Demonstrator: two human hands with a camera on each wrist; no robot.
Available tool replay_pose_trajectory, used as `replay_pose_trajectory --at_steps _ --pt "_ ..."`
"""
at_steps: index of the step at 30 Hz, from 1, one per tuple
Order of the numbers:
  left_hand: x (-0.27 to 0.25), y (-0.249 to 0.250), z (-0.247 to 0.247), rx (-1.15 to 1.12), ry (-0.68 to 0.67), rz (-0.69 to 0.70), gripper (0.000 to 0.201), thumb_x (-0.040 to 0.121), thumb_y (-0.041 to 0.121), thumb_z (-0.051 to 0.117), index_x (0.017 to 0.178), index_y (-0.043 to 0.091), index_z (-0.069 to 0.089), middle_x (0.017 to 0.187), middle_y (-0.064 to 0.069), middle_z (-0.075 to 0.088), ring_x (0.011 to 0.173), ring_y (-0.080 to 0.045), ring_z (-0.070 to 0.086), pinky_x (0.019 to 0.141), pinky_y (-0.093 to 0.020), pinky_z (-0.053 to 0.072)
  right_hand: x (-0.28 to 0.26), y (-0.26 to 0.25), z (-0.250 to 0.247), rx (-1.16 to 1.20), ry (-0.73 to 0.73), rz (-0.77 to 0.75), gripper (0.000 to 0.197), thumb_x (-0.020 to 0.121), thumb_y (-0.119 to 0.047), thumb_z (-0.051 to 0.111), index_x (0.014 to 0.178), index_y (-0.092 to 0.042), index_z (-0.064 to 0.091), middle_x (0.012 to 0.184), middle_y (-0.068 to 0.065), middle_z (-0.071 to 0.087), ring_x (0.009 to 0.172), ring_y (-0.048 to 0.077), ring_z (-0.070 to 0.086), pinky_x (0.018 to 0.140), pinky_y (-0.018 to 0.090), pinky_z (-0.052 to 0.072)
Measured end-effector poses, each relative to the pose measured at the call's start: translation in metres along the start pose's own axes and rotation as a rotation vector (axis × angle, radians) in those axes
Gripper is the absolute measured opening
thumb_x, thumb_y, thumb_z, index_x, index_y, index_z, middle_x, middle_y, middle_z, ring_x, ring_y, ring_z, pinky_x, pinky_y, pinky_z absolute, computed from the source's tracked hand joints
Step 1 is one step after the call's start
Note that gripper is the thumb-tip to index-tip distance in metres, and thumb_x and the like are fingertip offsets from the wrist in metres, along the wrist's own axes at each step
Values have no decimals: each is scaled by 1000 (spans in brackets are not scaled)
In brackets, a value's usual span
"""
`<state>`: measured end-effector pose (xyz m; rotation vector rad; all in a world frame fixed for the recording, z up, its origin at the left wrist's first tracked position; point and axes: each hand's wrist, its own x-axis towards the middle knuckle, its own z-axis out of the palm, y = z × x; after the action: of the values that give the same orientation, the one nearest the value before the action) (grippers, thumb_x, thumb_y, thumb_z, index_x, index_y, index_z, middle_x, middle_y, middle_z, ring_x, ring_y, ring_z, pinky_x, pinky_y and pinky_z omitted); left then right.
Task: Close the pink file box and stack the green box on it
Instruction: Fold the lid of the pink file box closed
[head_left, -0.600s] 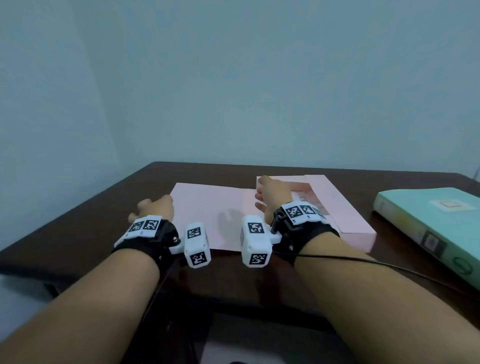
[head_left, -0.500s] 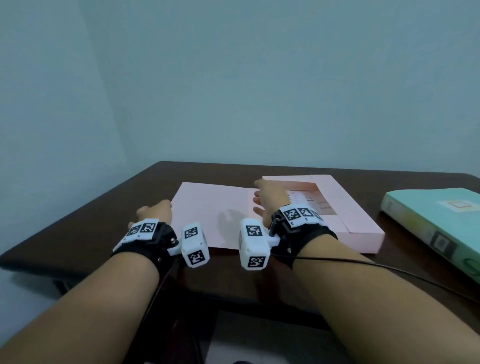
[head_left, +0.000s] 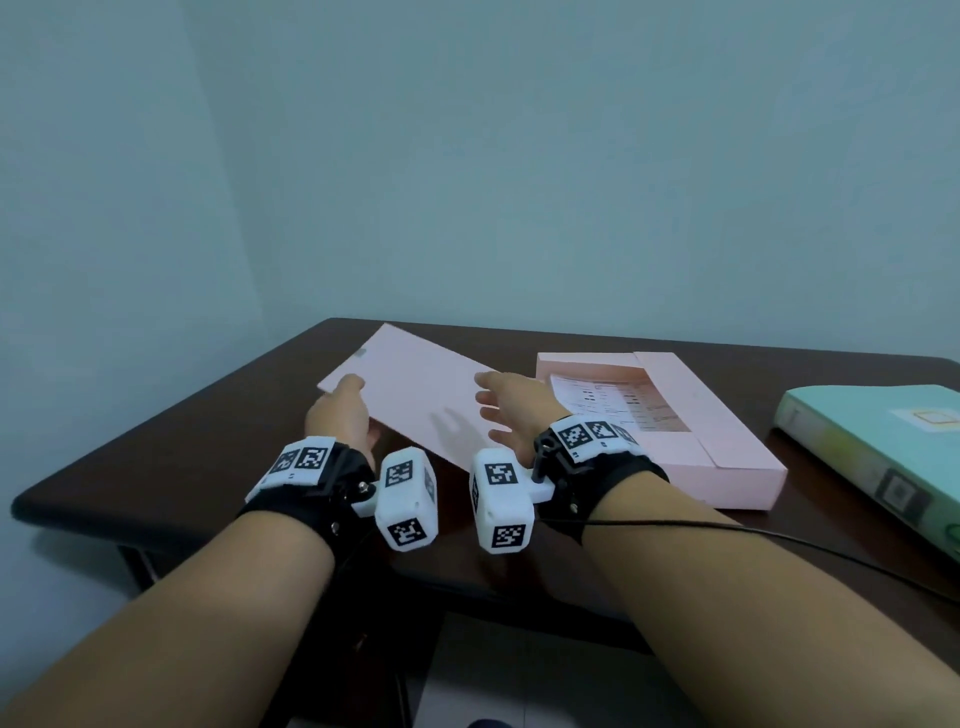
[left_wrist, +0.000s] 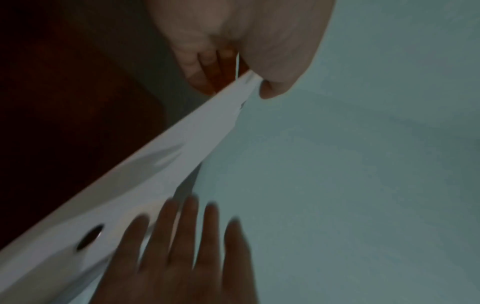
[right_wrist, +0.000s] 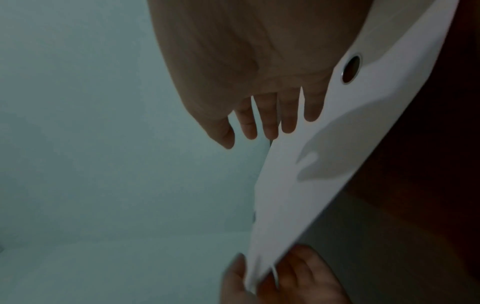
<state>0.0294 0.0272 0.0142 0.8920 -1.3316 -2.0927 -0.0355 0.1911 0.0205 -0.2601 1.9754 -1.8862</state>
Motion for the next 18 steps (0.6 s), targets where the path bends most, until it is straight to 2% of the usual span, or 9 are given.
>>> replay_pose_trajectory --at_steps 2,3,5,7,10,13,16,18 --pt "-15 2 15 -27 -97 50 17 94 25 54 103 14 65 91 -3 69 84 -17 64 69 -31 52 -3 -5 2 -18 -39 -16 41 93 -27 54 132 -13 54 141 11 54 127 28 53 106 44 41" --pt "-22 4 22 -30 -140 77 18 95 31 54 100 18 65 96 -2 71 92 -17 65 69 -32 51 -4 -9 3 -32 -60 -25 39 93 -29 54 130 -16 55 138 9 56 127 27 54 107 44 42" --pt "-28 4 32 -22 -243 121 24 95 41 51 104 23 65 102 2 72 99 -16 66 71 -33 49 -9 -18 4 -58 -88 -15 37 92 -36 54 125 -19 55 133 4 58 122 22 57 104 47 46" --pt "-36 3 40 39 -331 186 32 97 47 45 109 26 66 105 6 73 102 -12 66 75 -34 46 -10 -26 2 -52 -97 -43 45 90 -44 55 127 -20 54 130 2 59 117 19 58 101 48 48" --pt "-44 -1 52 125 -457 253 38 98 51 38 107 32 68 111 11 73 107 -8 64 83 -36 45 -15 -38 -6 -24 -83 -118 53 84 -53 61 126 -21 56 127 1 60 113 18 58 93 46 52" --pt "-46 -4 61 174 -537 258 45 99 55 33 115 33 69 122 7 71 115 -13 62 93 -39 45 -21 -50 -16 -10 -69 -158 56 80 -56 64 122 -20 58 124 2 62 114 19 58 83 42 53" --pt "-51 -5 68 218 -582 264 54 97 58 31 124 29 68 125 7 70 122 -16 59 104 -43 42 -25 -61 -30 -5 -33 -191 54 81 -53 66 122 -19 57 116 2 63 105 18 60 76 39 53" --pt "-54 -7 74 252 -617 272 55 93 61 31 119 32 70 123 11 71 121 -15 58 111 -48 37 -27 -67 -42 13 4 -216 54 82 -46 68 126 -18 53 109 2 62 98 18 61 80 42 55"
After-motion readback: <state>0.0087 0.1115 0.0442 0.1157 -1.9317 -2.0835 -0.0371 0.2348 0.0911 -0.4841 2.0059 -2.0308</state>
